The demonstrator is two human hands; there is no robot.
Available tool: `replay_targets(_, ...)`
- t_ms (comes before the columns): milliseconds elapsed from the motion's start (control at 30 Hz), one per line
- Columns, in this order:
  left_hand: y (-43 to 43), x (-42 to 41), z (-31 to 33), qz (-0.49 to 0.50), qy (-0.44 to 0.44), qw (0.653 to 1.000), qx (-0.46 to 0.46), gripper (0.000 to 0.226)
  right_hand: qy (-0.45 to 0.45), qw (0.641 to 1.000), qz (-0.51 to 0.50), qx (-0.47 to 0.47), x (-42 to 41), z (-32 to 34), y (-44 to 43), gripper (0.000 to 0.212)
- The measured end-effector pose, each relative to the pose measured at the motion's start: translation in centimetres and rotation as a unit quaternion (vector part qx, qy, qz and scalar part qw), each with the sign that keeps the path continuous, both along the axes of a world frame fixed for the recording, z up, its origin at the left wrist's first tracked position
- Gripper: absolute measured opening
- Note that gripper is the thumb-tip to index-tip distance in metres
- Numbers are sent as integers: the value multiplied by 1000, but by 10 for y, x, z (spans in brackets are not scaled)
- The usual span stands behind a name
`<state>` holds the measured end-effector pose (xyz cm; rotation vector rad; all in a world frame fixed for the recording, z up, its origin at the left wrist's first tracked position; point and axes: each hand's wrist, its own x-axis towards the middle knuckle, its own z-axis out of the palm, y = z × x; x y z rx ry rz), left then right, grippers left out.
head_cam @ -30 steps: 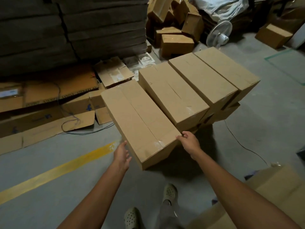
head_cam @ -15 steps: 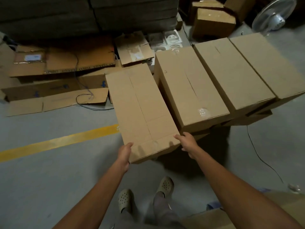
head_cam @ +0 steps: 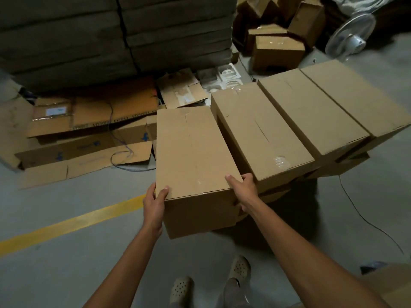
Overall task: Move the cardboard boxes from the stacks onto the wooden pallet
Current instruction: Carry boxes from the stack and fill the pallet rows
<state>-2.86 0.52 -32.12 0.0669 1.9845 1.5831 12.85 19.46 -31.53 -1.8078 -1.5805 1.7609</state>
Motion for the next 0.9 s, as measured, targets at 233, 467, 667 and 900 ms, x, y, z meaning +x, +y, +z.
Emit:
replay_targets(233, -6, -51, 66, -71, 29, 996, 42, 32, 34, 995, -93, -6, -17, 48, -43, 70)
replay_targets(467, -32, -61, 120, -129, 62, 985, 94, 40, 106, 983, -139, 55, -3, 98, -95, 41)
replay_targets(667, -45, -48, 166, -158, 79, 975, 137, 40, 136, 974, -155, 98, 27, 138, -126, 55)
replay_targets(900, -37, 5, 210, -204, 101, 955, 189, 42, 151, 952, -210, 164, 85, 183, -138, 66)
